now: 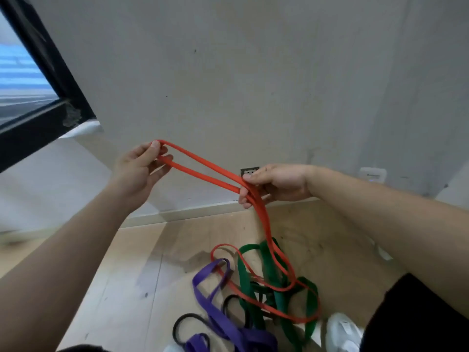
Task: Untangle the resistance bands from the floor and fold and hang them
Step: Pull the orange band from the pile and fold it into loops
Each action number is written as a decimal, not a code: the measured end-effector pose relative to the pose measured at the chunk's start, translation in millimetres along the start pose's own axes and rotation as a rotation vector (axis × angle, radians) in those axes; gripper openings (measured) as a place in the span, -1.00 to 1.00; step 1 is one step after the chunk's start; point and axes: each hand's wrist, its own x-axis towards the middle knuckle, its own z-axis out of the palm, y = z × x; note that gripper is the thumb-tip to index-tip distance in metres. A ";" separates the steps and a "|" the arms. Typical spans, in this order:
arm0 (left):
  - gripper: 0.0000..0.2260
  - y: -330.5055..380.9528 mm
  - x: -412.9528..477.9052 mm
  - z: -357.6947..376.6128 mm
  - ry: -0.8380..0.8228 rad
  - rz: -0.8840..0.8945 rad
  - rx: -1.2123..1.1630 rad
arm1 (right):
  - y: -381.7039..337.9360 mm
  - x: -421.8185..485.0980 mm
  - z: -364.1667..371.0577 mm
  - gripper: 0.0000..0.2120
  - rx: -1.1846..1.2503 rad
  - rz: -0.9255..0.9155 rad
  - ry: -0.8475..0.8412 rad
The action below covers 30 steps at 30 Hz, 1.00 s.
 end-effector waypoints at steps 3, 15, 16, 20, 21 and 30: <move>-0.92 -22.7 7.1 -15.6 -0.104 -0.082 0.312 | -0.9 -2.2 -3.1 -0.64 -0.014 -0.018 0.069; -0.55 -27.1 -17.0 68.9 -0.585 0.108 0.604 | -21.9 -10.7 -10.8 -0.68 -0.009 -0.210 0.092; -0.55 -26.6 -21.4 76.9 -0.612 0.134 0.612 | -21.7 -10.9 -12.6 -0.68 -0.011 -0.214 0.090; -0.69 -32.0 -29.1 91.2 -0.585 0.240 0.641 | -20.8 -15.6 -18.0 -0.67 -0.026 -0.206 0.051; -0.70 -32.7 -28.4 90.9 -0.568 0.243 0.643 | -20.5 -16.7 -18.3 -0.67 -0.032 -0.195 0.039; -0.80 -30.9 -27.8 89.2 -0.507 0.297 0.699 | -14.8 -21.7 -19.5 -0.66 -0.111 -0.119 -0.019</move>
